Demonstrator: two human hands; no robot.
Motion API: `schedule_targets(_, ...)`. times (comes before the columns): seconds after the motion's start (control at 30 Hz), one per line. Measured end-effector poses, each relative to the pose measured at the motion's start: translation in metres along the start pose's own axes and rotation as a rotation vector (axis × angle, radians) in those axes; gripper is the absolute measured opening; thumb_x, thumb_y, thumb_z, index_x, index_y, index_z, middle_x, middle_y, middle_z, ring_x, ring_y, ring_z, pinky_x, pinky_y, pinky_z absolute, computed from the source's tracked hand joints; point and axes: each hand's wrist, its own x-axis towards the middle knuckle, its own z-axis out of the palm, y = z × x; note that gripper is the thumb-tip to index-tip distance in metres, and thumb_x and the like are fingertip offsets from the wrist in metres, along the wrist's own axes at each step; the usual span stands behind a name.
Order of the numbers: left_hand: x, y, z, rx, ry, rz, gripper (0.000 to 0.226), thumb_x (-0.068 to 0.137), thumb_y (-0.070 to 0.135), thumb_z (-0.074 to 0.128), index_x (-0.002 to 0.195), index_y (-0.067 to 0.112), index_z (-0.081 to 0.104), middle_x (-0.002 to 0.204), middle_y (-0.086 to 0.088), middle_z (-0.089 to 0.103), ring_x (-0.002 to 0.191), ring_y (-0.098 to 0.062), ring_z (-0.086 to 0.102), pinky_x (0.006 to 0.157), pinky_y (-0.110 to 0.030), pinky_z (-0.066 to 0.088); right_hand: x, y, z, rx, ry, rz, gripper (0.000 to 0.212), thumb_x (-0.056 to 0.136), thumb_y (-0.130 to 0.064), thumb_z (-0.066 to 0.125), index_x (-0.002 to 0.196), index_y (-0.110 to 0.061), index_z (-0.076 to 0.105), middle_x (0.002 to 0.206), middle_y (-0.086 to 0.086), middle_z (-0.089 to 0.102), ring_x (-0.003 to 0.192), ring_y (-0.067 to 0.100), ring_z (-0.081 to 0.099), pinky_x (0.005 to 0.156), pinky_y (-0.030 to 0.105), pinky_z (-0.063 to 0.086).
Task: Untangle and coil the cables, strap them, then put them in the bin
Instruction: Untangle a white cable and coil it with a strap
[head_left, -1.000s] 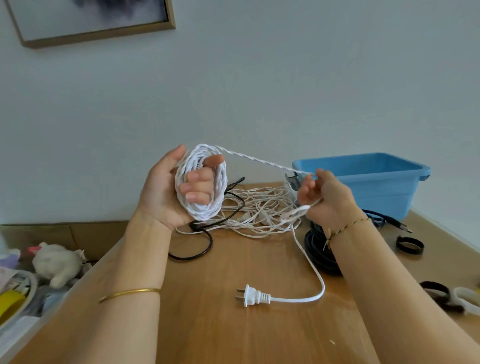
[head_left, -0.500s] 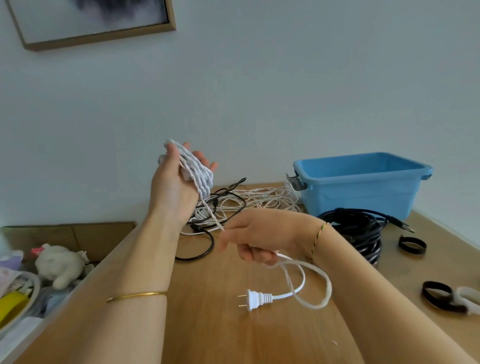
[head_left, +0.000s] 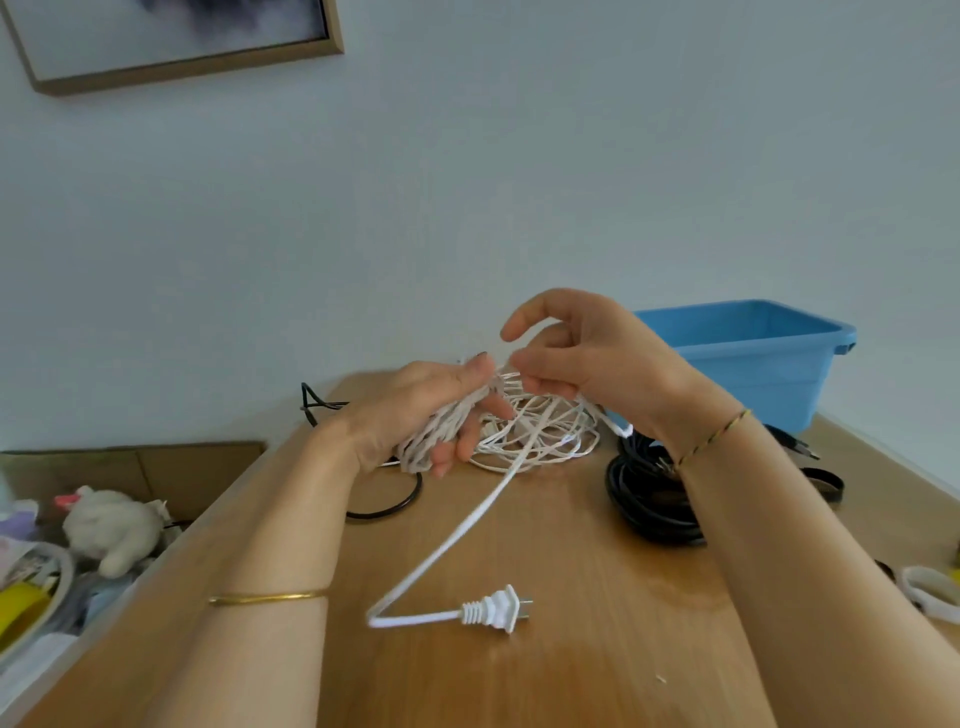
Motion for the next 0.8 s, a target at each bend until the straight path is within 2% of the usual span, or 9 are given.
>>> schedule_targets(0.07,-0.001,0.001,-0.001,-0.085,-0.106,0.008,0.051,0.08,0.048,0.062,0.096,0.0,0.072,0.052,-0.009,0.053,0.033,-0.009,0.039,0.036,-0.019,0.039,0.002,0.002,0.001,-0.056,0.05,-0.063,0.014,0.083,-0.002,0.067,0.095,-0.008,0.062,0.059,0.003,0.061,0.052,0.012,0.049,0.056,0.023,0.044)
schedule_targets(0.17,-0.004,0.0,-0.008,-0.224,-0.186,-0.038,0.049,0.08,0.042,0.058,0.093,-0.003,0.072,0.046,-0.006,0.05,0.029,-0.006,0.035,0.032,-0.017,0.036,0.004,0.011,0.0,-0.191,0.092,-0.117,0.013,0.08,-0.005,0.071,0.088,-0.014,0.066,0.061,-0.004,0.061,0.057,0.007,0.054,0.061,0.024,0.047)
schedule_targets(0.33,0.004,-0.008,-0.02,-0.72,-0.499,0.045,0.049,0.09,0.037,0.054,0.102,-0.008,0.068,0.053,-0.008,0.058,0.033,-0.007,0.041,0.037,-0.019,0.044,0.007,0.031,0.003,-0.332,0.11,-0.112,0.021,0.083,-0.001,0.064,0.082,-0.021,0.07,0.08,-0.006,0.068,0.072,-0.002,0.059,0.071,0.009,0.046)
schedule_targets(0.43,0.01,-0.009,-0.028,-1.056,-0.608,0.077,0.05,0.095,0.031,0.041,0.11,-0.013,0.059,0.065,-0.016,0.063,0.044,-0.012,0.039,0.045,-0.026,0.044,0.007,0.038,0.011,-0.148,0.103,-0.025,0.024,0.089,0.001,0.056,0.098,-0.016,0.07,0.089,-0.001,0.069,0.063,0.002,0.063,0.061,0.017,0.054)
schedule_targets(0.53,0.008,-0.012,-0.038,-1.253,-0.559,0.149,0.048,0.092,0.031,0.044,0.11,-0.011,0.059,0.066,-0.018,0.063,0.047,-0.012,0.041,0.049,-0.027,0.043,0.009,0.044,0.015,-0.016,0.169,0.03,0.026,0.094,-0.003,0.052,0.11,-0.014,0.069,0.082,-0.006,0.071,0.04,0.006,0.051,0.041,0.017,0.041)
schedule_targets(0.6,0.005,-0.015,-0.043,-1.37,-0.491,0.224,0.045,0.09,0.027,0.048,0.111,-0.011,0.059,0.065,-0.018,0.063,0.045,-0.018,0.047,0.05,-0.028,0.045,0.009,0.05,0.019,-0.133,0.201,0.01,0.028,0.095,-0.005,0.049,0.106,-0.023,0.068,0.062,-0.015,0.065,0.036,0.004,0.037,0.04,0.014,0.032)
schedule_targets(0.67,0.002,-0.016,-0.045,-1.478,-0.397,0.306,0.043,0.09,0.023,0.05,0.112,-0.012,0.058,0.064,-0.018,0.062,0.047,-0.026,0.056,0.05,-0.031,0.048,0.01,0.056,0.026,-0.301,0.136,0.017,0.027,0.096,-0.009,0.048,0.091,-0.027,0.067,0.056,-0.011,0.059,0.037,0.004,0.035,0.044,0.016,0.032)
schedule_targets(0.73,0.002,-0.014,-0.043,-1.52,-0.176,0.352,0.044,0.093,0.027,0.048,0.11,-0.011,0.06,0.06,-0.012,0.06,0.045,-0.021,0.056,0.046,-0.028,0.05,0.011,0.06,0.033,-0.425,-0.032,0.063,0.024,0.097,-0.013,0.049,0.085,-0.018,0.069,0.06,-0.005,0.06,0.04,0.002,0.039,0.048,0.017,0.033)
schedule_targets(0.8,0.003,-0.011,-0.038,-1.457,0.141,0.393,0.049,0.098,0.038,0.041,0.105,-0.007,0.061,0.056,-0.001,0.055,0.04,-0.009,0.05,0.042,-0.018,0.045,0.011,0.057,0.038,-0.479,-0.206,0.126,0.023,0.096,-0.014,0.049,0.103,-0.02,0.07,0.062,-0.004,0.064,0.041,0.001,0.039,0.047,0.012,0.035)
